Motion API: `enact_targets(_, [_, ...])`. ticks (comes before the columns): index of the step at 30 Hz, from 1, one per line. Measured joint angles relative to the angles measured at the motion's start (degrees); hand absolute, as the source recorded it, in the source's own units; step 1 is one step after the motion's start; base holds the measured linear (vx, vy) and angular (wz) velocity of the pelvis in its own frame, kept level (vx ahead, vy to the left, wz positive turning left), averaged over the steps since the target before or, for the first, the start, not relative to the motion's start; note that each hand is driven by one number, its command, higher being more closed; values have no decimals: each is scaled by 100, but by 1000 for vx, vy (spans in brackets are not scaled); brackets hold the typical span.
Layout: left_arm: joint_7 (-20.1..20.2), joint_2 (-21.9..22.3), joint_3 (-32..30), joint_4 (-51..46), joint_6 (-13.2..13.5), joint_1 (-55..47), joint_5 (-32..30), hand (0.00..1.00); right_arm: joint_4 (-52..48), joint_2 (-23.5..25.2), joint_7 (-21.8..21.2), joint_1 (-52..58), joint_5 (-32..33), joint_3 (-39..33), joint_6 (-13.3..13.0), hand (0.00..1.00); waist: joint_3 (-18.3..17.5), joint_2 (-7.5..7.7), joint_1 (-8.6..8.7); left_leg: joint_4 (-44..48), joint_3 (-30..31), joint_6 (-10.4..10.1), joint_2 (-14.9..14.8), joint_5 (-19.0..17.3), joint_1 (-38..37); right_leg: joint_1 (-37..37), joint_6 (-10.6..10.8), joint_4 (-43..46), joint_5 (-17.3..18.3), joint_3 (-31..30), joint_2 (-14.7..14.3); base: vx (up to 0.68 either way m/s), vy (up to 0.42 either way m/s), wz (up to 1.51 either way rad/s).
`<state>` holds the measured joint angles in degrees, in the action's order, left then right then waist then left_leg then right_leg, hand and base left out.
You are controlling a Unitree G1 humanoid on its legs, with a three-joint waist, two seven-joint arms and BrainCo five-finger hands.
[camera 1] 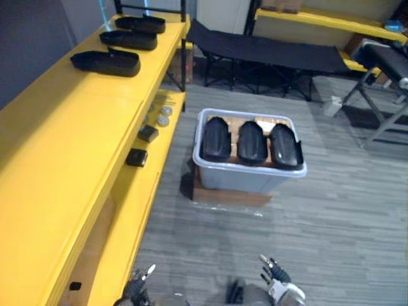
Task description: Walk over and take plastic housings, then place them on the shelf
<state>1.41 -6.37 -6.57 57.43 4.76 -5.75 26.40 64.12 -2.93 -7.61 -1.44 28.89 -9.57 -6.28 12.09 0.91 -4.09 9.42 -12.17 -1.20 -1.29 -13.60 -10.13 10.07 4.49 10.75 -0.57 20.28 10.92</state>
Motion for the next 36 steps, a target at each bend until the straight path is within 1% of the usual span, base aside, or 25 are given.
enact_targets(2, [2,-4,10,-1,-24,-115,72,0,-13,11,-2,77,-38,10,7,0,-22,136,-2,30,78,-193,70,-130,-218,-4,-254,-64,-753,-14,119,266,-288,6])
enact_targets(3, [-7,-41,-31,33,-52,-225,82,0,-3,15,-32,168,-59,24,36,0,-95,250,-40,71,139,-296,121,-318,-429,-25,-221,247,-581,3,170,284,-378,-14])
enact_targets(6, [-99,245,-123,226,-127,-199,149,0,10,-219,-50,-22,-395,234,8,0,-201,-196,-29,335,250,-419,-411,-448,-307,79,-394,158,-219,11,-390,240,-325,-30])
enact_targets(9, [-172,248,-208,318,-225,-201,293,0,69,-304,-113,-106,-495,394,54,0,-210,-225,-19,1382,428,-420,-628,-329,137,-7,-510,130,-43,5,-584,138,-282,-21])
enact_targets(11, [-226,307,-384,458,-243,-225,287,0,160,-364,-119,-81,-496,518,60,0,-240,-270,-18,2586,573,-450,-824,98,649,-317,-568,-75,40,6,-756,88,-227,-10])
enact_targets(12, [-255,332,-472,458,-241,-261,298,0,215,-387,-121,-51,-519,532,77,0,-242,-281,-11,3352,546,-460,-1016,485,976,-530,-586,-282,52,-13,-854,85,-160,-4])
enact_targets(14, [-236,406,-583,457,-244,-274,304,0,234,-443,-120,-1,-591,539,164,0,-227,-426,-28,4283,507,-335,-1204,327,1542,-818,-597,-537,58,-9,-992,108,-78,-3])
enact_targets(15, [-225,481,-621,450,-241,-277,295,0,260,-513,-119,2,-670,523,186,0,-206,-482,-41,4298,488,-333,-1114,76,1764,-958,-605,-624,63,-63,-999,22,19,-13])
enact_targets(17, [-225,521,-606,407,-231,-313,290,0,269,-527,-112,-6,-687,522,252,0,-195,-496,-189,3377,297,-388,-776,-117,1856,-1135,-572,-736,80,-206,-908,-152,141,-38])
enact_targets(18, [-237,537,-561,340,-181,-346,277,0,253,-509,-100,-26,-731,529,287,0,-197,-505,-203,1904,244,-470,-416,-58,1761,-1194,-476,-737,143,-310,-821,-117,191,-41])
enact_targets(19, [-237,561,-558,323,-162,-350,267,0,239,-503,-97,-41,-747,530,300,0,-191,-535,-204,1281,241,-529,-297,21,1706,-1204,-455,-745,156,-344,-809,18,175,-34])
enact_targets(20, [-241,570,-567,321,-148,-343,267,0,233,-500,-86,-56,-769,528,318,0,-175,-543,-247,1016,237,-292,-222,333,1673,-1210,-438,-761,166,-426,-800,213,149,-52])
enact_targets(21, [-225,551,-559,323,-126,-341,223,0,197,-395,-47,-38,-816,638,388,0,-231,-512,-357,524,29,-258,-95,384,1469,-1316,-381,-1030,111,-468,-769,232,138,-46])
enact_targets(22, [-221,551,-556,323,-106,-306,217,0,176,-359,-35,-47,-863,651,407,0,-246,-466,-353,475,-12,-226,-84,409,1464,-1326,-366,-1060,45,-434,-753,675,247,-40])
enact_targets(23, [-126,452,-562,285,-31,-51,189,0,178,-208,33,4,-1306,761,441,0,-114,-236,-463,527,-221,235,99,313,1148,-1768,-79,-1338,-39,-310,-602,612,191,-8])
enact_targets(24, [-129,425,-544,178,15,10,189,0,178,-166,22,-10,-1307,764,355,0,-129,-132,-467,528,-217,236,113,312,1089,-1812,-75,-1332,-26,-300,-589,582,166,-8])
enact_targets(27, [-137,246,-155,199,50,174,190,0,152,-181,20,-203,-1305,889,220,0,-139,-19,-466,502,-208,301,129,244,1079,-1716,16,-1112,48,-280,-525,127,40,-4])
enact_targets(28, [-149,262,-119,203,48,236,189,0,153,-180,23,-287,-1307,1001,207,0,-118,-68,-474,439,-66,310,99,57,1005,-1533,281,-509,356,-232,-437,109,78,2])
enact_targets(29, [-154,297,-81,211,44,265,188,0,153,-238,25,-303,-1342,1097,200,0,-67,-161,-441,419,121,364,66,-116,888,-1324,396,212,616,-131,-358,-47,86,42])
enact_targets(30, [-208,249,174,201,103,387,254,0,142,-285,-36,-207,-1826,1286,18,0,53,-206,-355,423,335,329,51,-95,662,-1003,213,1293,1064,291,-49,-76,102,104])
enact_targets(31, [-246,151,460,184,177,429,298,0,-1,-261,-282,1,-2340,1715,-417,0,-11,-110,-259,414,640,315,66,-85,611,-997,144,1125,1182,490,47,-117,45,277])
enact_targets(32, [-260,-180,897,117,138,717,470,0,-913,-251,-915,9,-3026,2733,-1346,0,-121,375,-134,611,1581,244,443,-57,958,-575,173,134,72,-794,-32,56,-54,265])
enact_targets(33, [-291,-173,910,124,58,755,473,0,-1103,-338,-1110,-56,-3020,2977,-1476,0,-134,330,-188,696,1709,189,445,-69,1002,-709,185,-34,147,-754,-56,84,-131,210])
enact_targets(35, [-341,-64,908,150,-7,637,481,0,-1298,-374,-1400,-225,-2964,3260,-1628,0,-116,84,-231,699,1802,110,339,-115,1017,-931,117,-407,69,-606,-197,175,-119,28])
enact_targets(36, [-360,-3,888,179,-13,545,484,0,-1521,-404,-1430,-298,-2936,3678,-1590,0,-137,21,-287,680,1826,96,298,-110,1038,-1042,113,-567,39,-574,-209,170,-77,11])
